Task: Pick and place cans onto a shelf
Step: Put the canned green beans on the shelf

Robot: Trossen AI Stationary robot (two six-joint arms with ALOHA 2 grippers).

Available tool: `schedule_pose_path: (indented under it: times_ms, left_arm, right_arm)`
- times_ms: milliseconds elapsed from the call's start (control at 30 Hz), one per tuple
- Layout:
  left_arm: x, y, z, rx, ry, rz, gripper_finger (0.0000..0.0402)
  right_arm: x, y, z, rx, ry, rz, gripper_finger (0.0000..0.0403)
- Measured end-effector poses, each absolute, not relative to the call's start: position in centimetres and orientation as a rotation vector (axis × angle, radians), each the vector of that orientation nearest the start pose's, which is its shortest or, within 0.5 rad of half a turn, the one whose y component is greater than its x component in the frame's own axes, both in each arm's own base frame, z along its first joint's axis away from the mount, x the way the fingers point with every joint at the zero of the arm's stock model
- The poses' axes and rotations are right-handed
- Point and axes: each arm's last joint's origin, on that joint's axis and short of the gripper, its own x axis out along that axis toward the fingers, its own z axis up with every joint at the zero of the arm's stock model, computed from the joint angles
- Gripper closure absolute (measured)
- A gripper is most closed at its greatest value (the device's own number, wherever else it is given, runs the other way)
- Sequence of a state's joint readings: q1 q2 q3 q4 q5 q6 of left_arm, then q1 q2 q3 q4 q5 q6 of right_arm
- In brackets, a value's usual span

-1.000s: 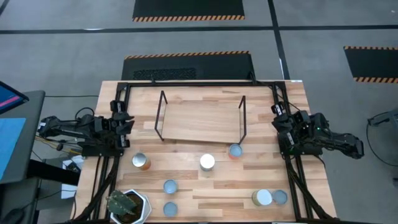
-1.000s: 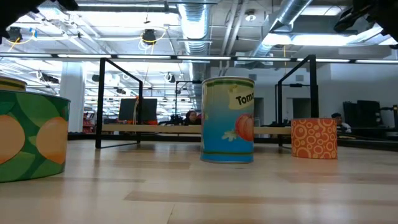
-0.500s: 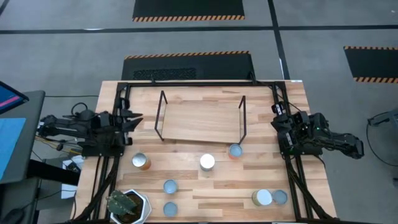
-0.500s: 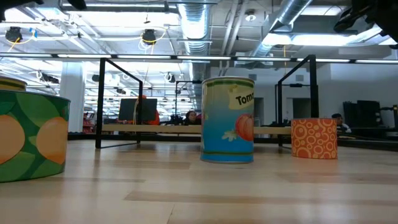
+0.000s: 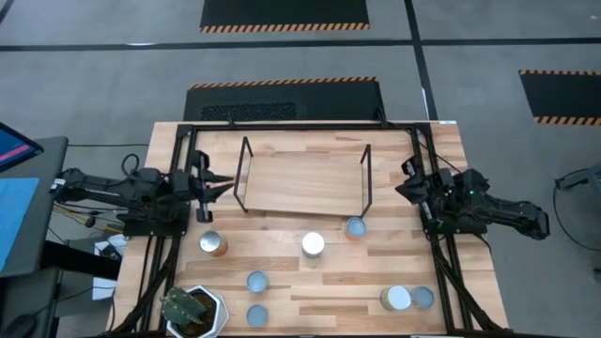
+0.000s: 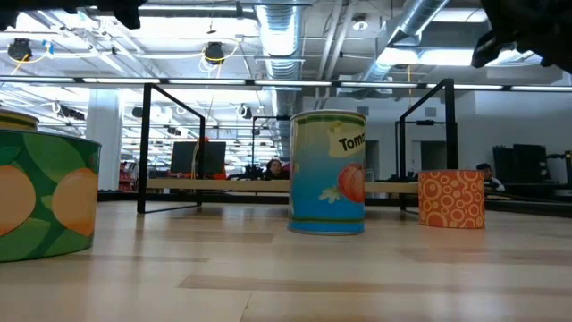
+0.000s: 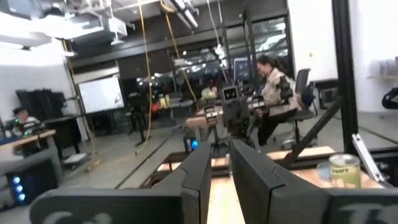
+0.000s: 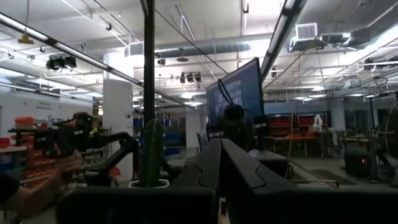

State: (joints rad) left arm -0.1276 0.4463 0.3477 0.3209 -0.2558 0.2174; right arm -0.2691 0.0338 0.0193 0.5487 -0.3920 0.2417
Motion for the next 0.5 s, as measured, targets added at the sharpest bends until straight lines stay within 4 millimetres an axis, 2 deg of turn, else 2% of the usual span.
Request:
schedule_pose_path:
  times_ms: [133, 233, 500]
  left_arm:
    - [12.5, -0.5, 27.6, 0.161, -0.139, 0.270, 0.0346]
    - [12.0, -0.3, 28.6, 0.122, 0.031, 0.313, 0.0346]
    - [9.2, -0.1, 32.4, -0.093, 0.464, 0.283, 0.0346]
  right_arm:
    - [8.1, -1.1, 22.1, 0.022, -0.535, 0.178, 0.0370]
    - [8.0, -1.1, 22.2, -0.011, -0.548, 0.174, 0.0370]
    - [8.4, -1.1, 21.6, 0.005, -0.483, 0.167, 0.0370]
